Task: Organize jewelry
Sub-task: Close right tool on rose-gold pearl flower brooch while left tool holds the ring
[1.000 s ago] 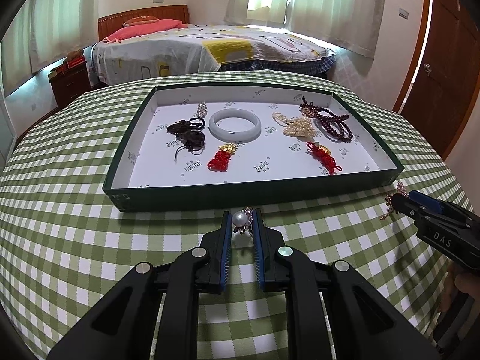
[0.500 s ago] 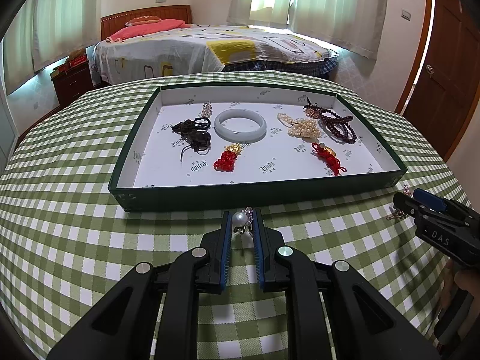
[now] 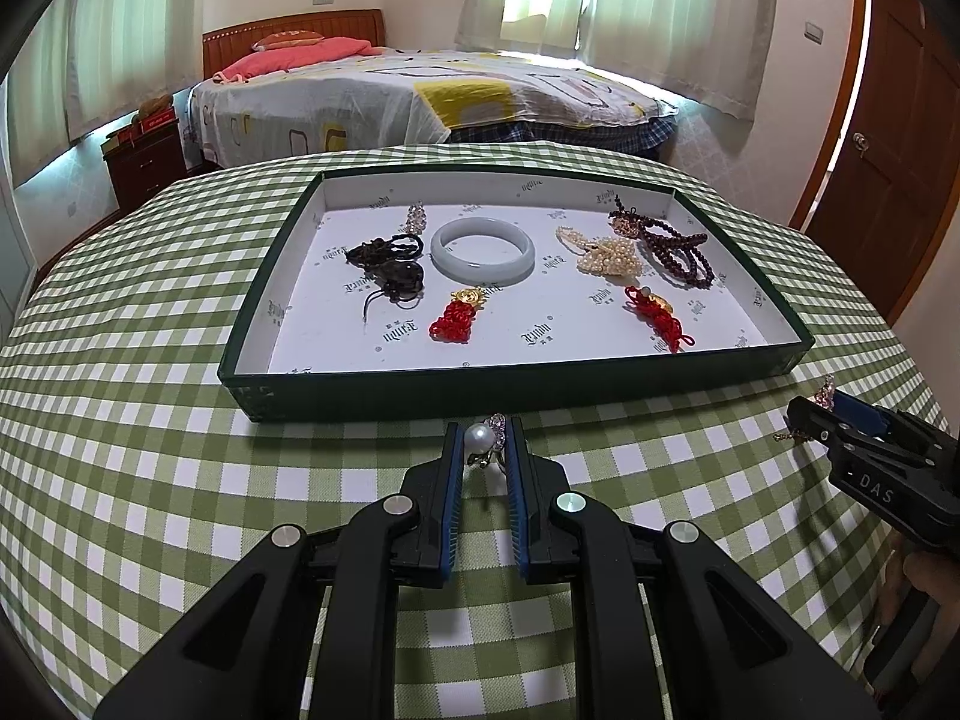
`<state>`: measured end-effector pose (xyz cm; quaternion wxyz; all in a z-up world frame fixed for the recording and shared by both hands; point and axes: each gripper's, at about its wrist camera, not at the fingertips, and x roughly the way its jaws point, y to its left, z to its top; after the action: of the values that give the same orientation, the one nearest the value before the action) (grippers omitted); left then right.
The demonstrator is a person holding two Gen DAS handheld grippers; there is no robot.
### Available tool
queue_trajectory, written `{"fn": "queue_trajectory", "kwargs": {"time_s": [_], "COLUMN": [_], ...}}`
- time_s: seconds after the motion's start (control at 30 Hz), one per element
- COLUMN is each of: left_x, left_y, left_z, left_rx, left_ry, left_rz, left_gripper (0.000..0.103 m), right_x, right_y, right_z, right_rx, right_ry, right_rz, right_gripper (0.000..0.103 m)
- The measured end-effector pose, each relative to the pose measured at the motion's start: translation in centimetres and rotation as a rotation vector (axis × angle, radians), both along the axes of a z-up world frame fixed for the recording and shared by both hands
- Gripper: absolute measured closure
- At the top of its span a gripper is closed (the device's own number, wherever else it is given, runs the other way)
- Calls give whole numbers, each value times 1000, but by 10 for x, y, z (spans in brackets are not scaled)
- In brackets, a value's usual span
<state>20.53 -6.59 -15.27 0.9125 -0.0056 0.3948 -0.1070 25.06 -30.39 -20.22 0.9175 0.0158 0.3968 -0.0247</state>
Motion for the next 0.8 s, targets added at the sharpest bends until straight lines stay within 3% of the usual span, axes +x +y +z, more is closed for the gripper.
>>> {"fn": "queue_trajectory", "kwargs": {"time_s": [0.8], "left_x": [-7], "left_y": [4], "left_z": [8], "left_rx": [-9], "left_ry": [-24], "left_rz": [3], "left_gripper": [88], "right_x": [-17], "right_y": [12], "right_z": [30], "right_rx": [9], "right_ry": [-68], "right_rz": [51], "right_gripper": [59]}}
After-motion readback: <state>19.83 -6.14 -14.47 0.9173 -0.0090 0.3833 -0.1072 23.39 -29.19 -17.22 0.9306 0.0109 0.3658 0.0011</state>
